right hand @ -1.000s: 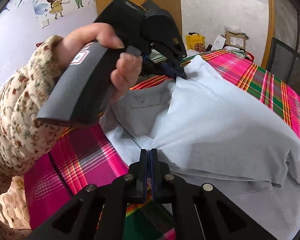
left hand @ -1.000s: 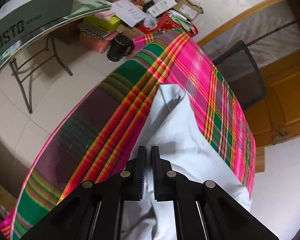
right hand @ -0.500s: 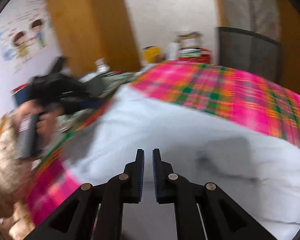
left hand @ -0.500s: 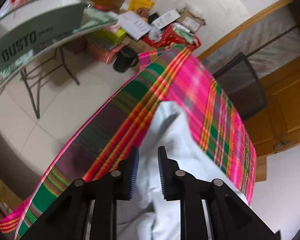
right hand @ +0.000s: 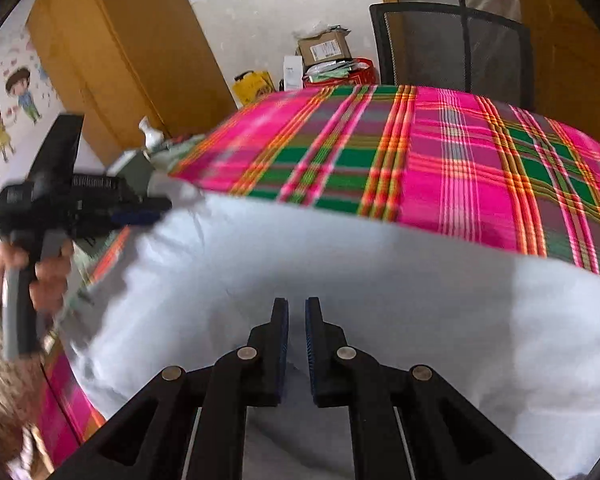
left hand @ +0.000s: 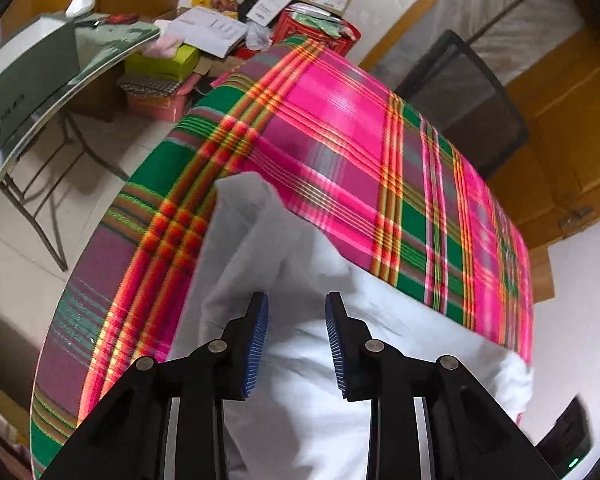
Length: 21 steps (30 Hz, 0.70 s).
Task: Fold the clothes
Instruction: 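Release the shirt and move both open grippers over the folded shirt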
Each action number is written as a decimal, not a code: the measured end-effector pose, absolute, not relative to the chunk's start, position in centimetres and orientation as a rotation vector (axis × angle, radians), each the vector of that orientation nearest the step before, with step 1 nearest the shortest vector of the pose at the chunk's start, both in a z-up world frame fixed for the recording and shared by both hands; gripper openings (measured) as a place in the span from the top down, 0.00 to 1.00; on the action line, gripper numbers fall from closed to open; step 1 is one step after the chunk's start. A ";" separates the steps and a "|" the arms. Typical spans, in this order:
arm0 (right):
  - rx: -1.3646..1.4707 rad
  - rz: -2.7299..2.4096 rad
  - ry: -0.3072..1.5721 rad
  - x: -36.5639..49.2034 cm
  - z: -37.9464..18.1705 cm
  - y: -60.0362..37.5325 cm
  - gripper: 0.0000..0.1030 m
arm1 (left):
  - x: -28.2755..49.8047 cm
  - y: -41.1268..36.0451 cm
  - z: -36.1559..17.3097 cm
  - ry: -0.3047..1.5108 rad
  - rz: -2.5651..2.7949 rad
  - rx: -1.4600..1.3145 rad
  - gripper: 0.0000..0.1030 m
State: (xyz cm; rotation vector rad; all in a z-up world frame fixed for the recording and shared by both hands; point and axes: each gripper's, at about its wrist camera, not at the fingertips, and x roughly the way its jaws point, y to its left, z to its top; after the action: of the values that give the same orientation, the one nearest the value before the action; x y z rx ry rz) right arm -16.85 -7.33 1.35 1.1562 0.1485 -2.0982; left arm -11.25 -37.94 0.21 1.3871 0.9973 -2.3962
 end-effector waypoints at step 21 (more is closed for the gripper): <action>1.148 -2.241 0.218 -12.3 1.6 -4.1 0.80 | -5.1 -30.5 4.9 0.872 -2.540 1.379 0.53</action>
State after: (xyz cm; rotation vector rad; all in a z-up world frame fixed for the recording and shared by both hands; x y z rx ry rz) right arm -12.34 -4.08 1.58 1.1478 0.2176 -2.2408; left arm -5.07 -30.53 4.90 1.3793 0.8719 -2.5396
